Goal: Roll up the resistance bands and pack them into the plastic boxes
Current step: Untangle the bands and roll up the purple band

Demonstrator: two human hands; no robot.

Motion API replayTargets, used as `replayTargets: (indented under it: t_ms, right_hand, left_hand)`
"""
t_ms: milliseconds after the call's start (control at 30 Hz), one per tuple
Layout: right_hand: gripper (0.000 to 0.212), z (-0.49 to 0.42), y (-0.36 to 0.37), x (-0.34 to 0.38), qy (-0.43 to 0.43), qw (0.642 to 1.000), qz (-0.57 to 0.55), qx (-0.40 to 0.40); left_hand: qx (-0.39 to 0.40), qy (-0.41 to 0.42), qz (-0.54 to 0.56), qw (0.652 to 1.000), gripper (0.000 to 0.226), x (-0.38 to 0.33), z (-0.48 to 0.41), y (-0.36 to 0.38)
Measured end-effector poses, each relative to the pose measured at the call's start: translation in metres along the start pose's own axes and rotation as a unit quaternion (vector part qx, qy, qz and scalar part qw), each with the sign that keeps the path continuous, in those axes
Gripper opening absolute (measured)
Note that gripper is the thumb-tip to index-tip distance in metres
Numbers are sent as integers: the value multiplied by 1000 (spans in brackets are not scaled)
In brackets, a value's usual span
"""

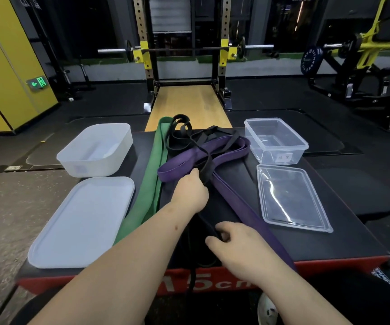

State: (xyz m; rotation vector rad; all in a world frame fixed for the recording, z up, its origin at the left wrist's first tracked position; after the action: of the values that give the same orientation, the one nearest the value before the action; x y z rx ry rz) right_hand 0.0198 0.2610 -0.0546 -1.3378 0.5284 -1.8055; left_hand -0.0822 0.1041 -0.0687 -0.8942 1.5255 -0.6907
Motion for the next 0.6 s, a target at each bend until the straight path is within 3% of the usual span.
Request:
replayTargets:
  t_ms: [133,200,300,433,600]
  right_hand:
    - [37,0,-1,-10,-18,998,62,-24]
    - [33,-1,-11,-18,-18,991,62,-120]
    - [35,-1,-32,-32,6,966,109,-234]
    - [41,-7,-42,-46,78,958,207,-181]
    - [21,-11,-49,-45,92,983,121,-104]
  left_hand:
    - [20,26,-51,998,72,-2,15,10]
    - [18,38,-65,997,86,-3,24,11]
    - [13,85,-87,992,87,0,36,11]
    - [5,159,-154,975,75,1,45,11]
    - [-32,206,-132,969,63,-3,50,6]
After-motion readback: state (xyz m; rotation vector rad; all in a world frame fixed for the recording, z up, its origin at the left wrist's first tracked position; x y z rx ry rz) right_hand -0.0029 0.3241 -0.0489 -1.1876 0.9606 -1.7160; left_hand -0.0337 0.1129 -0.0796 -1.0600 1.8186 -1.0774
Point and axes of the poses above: each hand's wrist, its own z-axis away from the middle knuckle, its own y-axis out of the palm, x = y × z, the point moved 1 cm from there along -z, towards the middle knuckle, and after that the axes turned 15 degrees about y, right-handed, at the moved point
